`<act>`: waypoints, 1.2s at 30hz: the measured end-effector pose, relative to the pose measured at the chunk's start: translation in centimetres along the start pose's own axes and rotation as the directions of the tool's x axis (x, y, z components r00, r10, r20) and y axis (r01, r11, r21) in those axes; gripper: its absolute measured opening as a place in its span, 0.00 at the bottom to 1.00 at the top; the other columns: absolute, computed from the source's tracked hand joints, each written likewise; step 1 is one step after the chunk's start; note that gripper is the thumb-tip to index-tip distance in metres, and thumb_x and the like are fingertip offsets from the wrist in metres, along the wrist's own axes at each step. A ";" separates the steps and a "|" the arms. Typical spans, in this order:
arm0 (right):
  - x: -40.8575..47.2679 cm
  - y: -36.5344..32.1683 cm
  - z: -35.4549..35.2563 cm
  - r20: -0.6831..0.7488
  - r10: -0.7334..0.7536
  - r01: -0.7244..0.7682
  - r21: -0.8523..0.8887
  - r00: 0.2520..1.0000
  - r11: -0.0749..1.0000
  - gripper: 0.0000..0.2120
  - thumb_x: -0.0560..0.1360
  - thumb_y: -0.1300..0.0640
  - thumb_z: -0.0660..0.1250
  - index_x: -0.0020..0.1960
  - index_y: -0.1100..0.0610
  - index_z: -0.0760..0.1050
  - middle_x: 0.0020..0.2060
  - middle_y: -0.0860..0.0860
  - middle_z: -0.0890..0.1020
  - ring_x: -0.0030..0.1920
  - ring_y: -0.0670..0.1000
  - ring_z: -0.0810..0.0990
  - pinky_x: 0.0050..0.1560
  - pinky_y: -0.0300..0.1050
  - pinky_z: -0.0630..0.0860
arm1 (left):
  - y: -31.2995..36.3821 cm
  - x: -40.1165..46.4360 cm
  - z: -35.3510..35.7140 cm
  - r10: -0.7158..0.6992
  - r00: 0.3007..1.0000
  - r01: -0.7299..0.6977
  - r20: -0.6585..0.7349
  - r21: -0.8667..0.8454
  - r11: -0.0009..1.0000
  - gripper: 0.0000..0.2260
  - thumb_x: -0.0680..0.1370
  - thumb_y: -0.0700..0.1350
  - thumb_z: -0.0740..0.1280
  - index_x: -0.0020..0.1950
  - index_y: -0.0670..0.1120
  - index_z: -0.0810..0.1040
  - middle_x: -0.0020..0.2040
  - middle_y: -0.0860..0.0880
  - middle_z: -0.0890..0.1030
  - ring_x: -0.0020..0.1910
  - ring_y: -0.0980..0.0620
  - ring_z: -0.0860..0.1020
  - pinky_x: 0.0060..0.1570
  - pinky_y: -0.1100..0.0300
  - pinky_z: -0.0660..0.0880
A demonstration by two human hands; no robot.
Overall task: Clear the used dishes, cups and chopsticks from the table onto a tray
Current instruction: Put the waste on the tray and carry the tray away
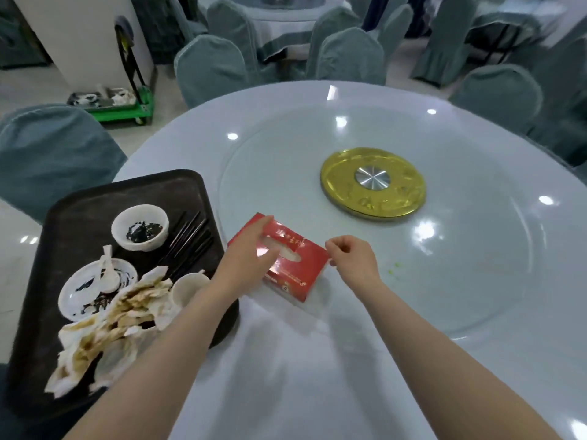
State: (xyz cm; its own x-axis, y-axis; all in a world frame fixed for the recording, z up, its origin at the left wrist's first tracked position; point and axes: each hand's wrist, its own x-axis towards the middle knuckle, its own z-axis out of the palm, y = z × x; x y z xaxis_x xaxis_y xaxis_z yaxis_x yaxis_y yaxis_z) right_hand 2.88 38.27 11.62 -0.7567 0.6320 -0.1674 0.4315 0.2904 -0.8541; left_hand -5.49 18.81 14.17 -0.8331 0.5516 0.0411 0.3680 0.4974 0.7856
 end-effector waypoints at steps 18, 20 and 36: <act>6.4 15.5 -9.3 0.096 -0.072 0.117 -0.657 0.993 0.744 0.17 0.80 0.55 0.60 0.67 0.58 0.71 0.69 0.57 0.68 0.64 0.61 0.65 0.63 0.46 0.61 | -1.1 2.7 14.3 -0.343 0.936 0.196 0.078 0.694 0.693 0.45 0.74 0.67 0.60 0.78 0.53 0.35 0.80 0.45 0.45 0.79 0.45 0.44 0.72 0.37 0.40; 6.1 16.0 -9.1 0.111 -0.126 0.168 -0.643 0.986 0.748 0.13 0.80 0.59 0.59 0.61 0.60 0.75 0.65 0.56 0.71 0.61 0.60 0.67 0.58 0.47 0.67 | -1.0 2.7 14.4 -0.319 0.947 0.197 0.047 0.697 0.689 0.41 0.76 0.64 0.60 0.79 0.53 0.38 0.80 0.45 0.48 0.79 0.45 0.47 0.72 0.38 0.41; 6.1 15.8 -9.4 0.195 -0.103 0.204 -0.621 0.975 0.757 0.10 0.77 0.64 0.59 0.53 0.62 0.78 0.49 0.58 0.77 0.48 0.59 0.77 0.47 0.47 0.72 | 2.2 1.6 15.9 -0.013 0.985 -0.097 0.170 0.624 0.776 0.33 0.78 0.45 0.64 0.78 0.58 0.52 0.80 0.51 0.47 0.79 0.47 0.41 0.74 0.44 0.39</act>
State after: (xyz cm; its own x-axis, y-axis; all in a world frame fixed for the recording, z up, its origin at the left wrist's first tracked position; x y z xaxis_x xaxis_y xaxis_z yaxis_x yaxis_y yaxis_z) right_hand 9.72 53.48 1.71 -0.8783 0.4464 -0.1712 0.4771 0.7948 -0.3751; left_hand 0.54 31.49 6.18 -0.7556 0.6508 -0.0750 0.6239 0.7498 0.2202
